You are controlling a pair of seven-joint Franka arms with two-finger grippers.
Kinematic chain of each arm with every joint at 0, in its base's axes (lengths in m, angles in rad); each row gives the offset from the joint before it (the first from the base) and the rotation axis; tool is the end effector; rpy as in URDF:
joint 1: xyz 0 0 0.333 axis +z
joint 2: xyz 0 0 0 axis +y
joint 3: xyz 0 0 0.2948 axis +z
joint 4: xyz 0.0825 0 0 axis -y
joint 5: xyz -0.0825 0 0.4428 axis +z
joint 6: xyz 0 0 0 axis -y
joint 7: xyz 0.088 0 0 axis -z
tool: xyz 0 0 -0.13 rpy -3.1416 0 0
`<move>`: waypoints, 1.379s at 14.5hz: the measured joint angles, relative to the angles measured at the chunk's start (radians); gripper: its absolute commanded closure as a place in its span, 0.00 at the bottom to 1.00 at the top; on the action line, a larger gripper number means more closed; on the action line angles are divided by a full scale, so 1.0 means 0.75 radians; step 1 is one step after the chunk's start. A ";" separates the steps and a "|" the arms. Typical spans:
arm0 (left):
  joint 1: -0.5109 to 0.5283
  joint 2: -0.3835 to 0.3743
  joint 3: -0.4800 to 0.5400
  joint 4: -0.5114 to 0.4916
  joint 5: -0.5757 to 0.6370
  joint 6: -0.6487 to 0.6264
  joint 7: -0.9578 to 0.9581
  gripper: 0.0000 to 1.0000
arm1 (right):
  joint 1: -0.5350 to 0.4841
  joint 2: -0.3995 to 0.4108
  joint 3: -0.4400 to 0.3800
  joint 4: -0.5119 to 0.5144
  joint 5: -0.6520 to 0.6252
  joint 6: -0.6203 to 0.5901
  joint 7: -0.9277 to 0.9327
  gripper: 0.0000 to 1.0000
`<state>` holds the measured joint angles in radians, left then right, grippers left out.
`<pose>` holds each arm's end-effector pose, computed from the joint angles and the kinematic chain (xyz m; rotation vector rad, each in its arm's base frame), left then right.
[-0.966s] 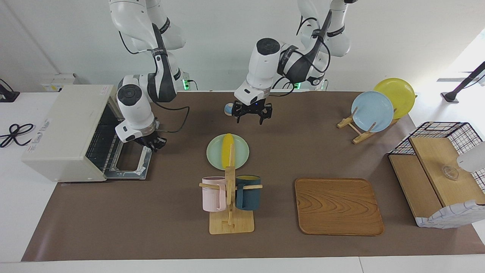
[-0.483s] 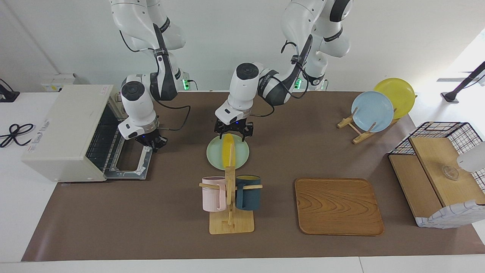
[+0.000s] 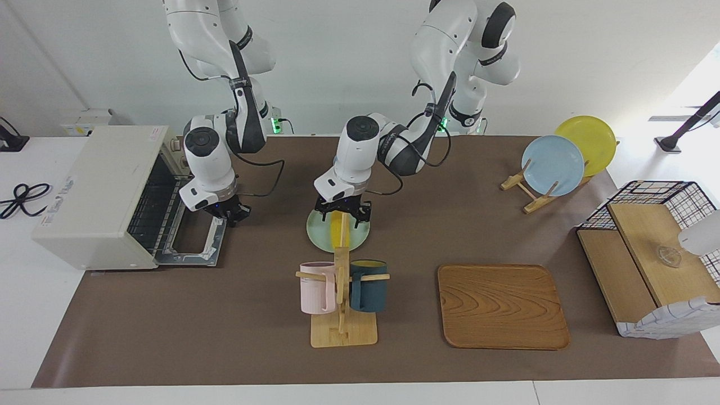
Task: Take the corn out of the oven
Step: 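Set the plate down with the right gripper while the left gripper reaches in, then grasp the corn with the left gripper while the right gripper closes the oven, then carry the yellow corn with the left gripper to the wooden tray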
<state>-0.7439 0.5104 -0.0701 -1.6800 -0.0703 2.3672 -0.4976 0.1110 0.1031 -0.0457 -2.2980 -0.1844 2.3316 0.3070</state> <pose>0.5052 -0.5325 0.2484 2.9371 -0.3818 0.1302 0.5505 0.0294 0.2112 2.9921 -0.1642 -0.0653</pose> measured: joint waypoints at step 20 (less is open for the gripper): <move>0.326 -0.242 0.032 0.039 -0.047 -0.372 0.077 1.00 | -0.292 -0.216 0.013 0.548 -0.013 -0.854 -0.502 1.00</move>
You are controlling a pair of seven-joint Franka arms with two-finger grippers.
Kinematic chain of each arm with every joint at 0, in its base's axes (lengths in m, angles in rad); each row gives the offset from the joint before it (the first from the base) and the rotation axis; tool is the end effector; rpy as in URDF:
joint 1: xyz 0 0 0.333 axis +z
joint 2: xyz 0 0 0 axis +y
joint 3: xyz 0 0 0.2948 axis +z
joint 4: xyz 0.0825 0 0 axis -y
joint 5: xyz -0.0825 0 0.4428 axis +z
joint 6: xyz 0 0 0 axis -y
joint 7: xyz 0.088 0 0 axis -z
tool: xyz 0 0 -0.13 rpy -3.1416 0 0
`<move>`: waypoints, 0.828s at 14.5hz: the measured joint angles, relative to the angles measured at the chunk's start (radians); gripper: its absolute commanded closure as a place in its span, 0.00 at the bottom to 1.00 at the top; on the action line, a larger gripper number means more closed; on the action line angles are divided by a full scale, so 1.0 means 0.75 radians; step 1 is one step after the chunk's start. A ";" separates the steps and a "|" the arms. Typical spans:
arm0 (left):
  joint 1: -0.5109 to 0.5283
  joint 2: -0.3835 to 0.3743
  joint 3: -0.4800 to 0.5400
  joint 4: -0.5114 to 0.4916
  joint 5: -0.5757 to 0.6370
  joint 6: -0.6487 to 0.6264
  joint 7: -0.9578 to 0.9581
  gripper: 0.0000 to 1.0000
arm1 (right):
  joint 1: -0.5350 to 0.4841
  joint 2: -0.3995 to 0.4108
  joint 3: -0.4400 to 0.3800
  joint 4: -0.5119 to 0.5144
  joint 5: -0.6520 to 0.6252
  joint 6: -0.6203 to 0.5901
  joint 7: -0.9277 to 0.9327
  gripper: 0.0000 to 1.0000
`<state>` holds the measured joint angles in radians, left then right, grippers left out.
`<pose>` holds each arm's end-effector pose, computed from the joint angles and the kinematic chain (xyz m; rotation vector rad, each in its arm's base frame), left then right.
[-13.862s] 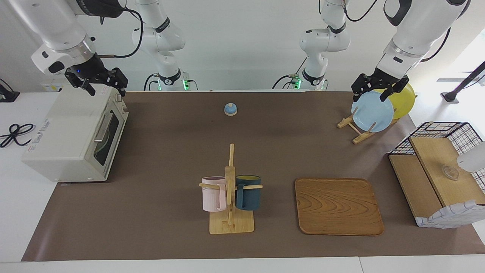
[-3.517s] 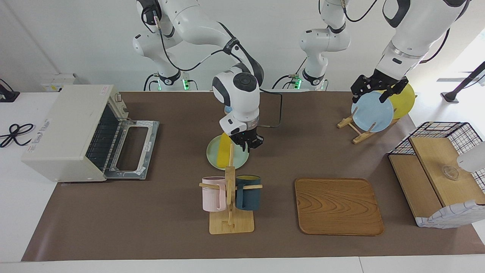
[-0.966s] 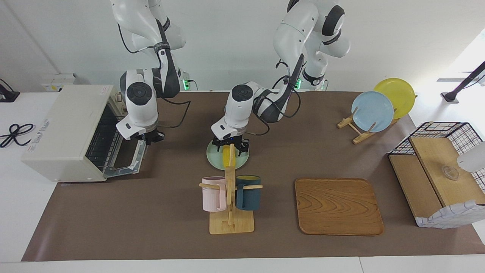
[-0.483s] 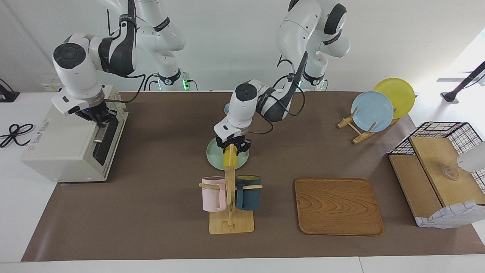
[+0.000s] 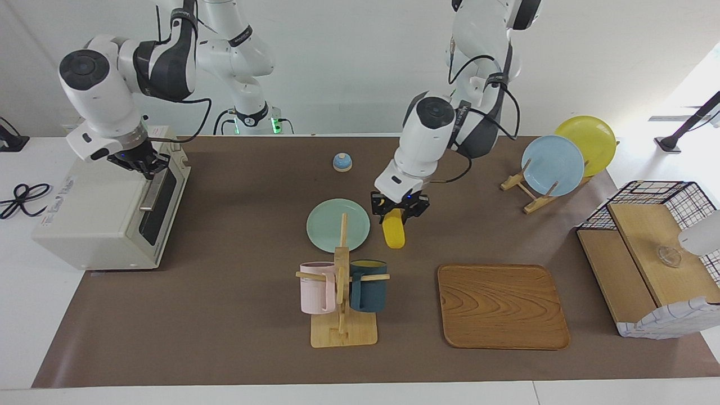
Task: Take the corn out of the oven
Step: 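Carry the yellow corn with the left gripper to the wooden tray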
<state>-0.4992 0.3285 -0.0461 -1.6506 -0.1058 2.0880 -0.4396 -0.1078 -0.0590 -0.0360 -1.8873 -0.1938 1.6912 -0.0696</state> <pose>0.6079 -0.3747 0.3664 2.9918 -0.0824 0.0663 0.5748 -0.1065 0.4604 2.9594 -0.0553 -0.2318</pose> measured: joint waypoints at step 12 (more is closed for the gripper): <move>0.442 0.356 0.001 0.229 0.000 0.171 0.448 1.00 | 0.029 -0.012 0.073 0.256 0.194 -0.328 -0.001 0.00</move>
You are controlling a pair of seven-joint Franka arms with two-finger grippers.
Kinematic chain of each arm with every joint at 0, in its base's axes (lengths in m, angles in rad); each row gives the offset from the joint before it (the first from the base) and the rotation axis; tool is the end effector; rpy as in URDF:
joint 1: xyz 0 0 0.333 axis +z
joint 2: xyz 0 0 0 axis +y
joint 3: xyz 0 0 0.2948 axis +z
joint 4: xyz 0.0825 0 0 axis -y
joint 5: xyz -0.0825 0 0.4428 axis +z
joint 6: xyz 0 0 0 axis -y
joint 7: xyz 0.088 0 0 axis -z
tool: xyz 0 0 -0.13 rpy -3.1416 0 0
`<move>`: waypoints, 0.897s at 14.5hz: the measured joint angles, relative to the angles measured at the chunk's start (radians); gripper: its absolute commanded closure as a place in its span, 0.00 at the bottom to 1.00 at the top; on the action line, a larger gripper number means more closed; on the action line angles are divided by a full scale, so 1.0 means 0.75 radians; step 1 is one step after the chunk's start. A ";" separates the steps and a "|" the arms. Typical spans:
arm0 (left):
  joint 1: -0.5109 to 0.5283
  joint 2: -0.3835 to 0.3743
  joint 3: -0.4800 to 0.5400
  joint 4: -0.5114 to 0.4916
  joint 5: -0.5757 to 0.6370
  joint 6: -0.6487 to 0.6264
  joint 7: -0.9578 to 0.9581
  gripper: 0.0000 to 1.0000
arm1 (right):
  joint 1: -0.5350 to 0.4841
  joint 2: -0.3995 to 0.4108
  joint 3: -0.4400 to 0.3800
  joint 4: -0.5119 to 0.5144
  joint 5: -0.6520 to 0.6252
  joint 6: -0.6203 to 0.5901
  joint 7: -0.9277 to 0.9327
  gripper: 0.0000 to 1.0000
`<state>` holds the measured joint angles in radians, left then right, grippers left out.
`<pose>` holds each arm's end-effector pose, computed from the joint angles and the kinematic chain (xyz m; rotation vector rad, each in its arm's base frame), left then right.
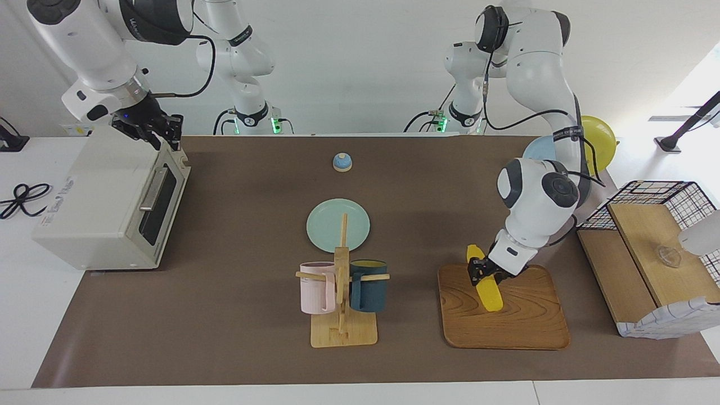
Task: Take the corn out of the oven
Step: 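Carry the yellow corn with the left gripper to the wooden tray, then lower the corn onto the wooden tray and open the left gripper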
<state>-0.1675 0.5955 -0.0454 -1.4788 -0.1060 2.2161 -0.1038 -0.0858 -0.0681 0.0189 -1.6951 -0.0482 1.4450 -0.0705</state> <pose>0.7495 -0.1630 0.2739 3.0005 -0.0626 0.1838 0.5703 -0.0447 0.5466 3.0915 0.0027 -0.2867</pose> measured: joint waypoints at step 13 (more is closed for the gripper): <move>0.064 0.112 -0.008 0.104 0.000 0.083 0.123 0.00 | 0.160 0.113 -0.062 0.174 0.001 -0.032 0.002 0.00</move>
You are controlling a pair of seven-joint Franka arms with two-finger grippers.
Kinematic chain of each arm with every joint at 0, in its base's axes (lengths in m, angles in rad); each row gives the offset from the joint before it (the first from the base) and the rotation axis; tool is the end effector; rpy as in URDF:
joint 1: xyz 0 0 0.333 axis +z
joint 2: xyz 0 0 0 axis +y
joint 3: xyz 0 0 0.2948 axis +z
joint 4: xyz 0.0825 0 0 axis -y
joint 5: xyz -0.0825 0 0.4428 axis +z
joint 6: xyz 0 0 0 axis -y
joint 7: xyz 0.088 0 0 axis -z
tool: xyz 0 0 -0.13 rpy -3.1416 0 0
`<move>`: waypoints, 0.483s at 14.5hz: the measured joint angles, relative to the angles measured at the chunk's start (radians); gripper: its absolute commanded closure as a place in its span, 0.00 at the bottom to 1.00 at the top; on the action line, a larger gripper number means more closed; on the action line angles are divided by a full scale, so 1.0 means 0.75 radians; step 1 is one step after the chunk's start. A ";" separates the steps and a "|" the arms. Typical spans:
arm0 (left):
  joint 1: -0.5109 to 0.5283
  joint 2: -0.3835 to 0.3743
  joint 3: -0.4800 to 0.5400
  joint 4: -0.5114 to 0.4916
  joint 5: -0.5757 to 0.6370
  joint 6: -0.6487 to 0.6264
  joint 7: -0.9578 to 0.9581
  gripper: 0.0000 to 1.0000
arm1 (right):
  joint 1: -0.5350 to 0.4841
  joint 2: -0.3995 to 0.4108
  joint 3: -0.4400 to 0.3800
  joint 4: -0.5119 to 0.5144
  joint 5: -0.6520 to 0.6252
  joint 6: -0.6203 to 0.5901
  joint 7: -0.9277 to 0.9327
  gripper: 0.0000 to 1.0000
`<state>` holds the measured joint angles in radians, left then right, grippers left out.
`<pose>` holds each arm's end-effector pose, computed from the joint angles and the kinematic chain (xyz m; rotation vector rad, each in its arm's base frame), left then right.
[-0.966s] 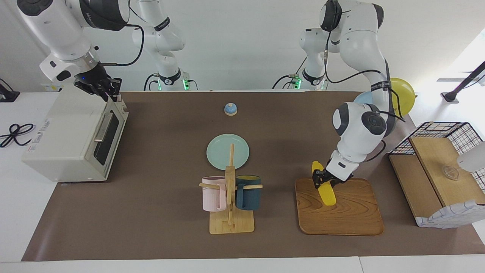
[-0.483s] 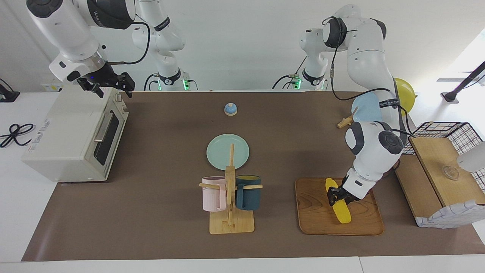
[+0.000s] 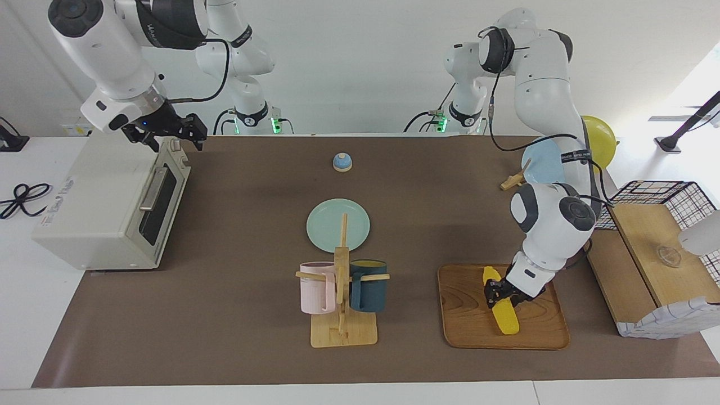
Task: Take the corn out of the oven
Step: 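Lower the corn onto the wooden tray and open the left gripper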
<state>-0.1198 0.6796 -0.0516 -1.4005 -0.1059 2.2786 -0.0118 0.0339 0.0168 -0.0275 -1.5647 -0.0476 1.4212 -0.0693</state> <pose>0.7772 -0.1323 0.2574 2.9901 -0.1257 0.2811 0.5973 -0.0028 0.5619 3.0866 0.1117 -0.2503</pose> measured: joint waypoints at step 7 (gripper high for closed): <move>0.018 -0.344 0.025 0.019 0.000 -0.493 0.000 0.00 | -0.003 -0.017 -0.016 0.006 0.000 -0.010 0.000 0.00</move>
<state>-0.1066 0.4218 -0.0332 -1.3860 -0.1058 1.9089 -0.0119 0.0316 0.0038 -0.0394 -1.5605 -0.0476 1.4136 -0.0694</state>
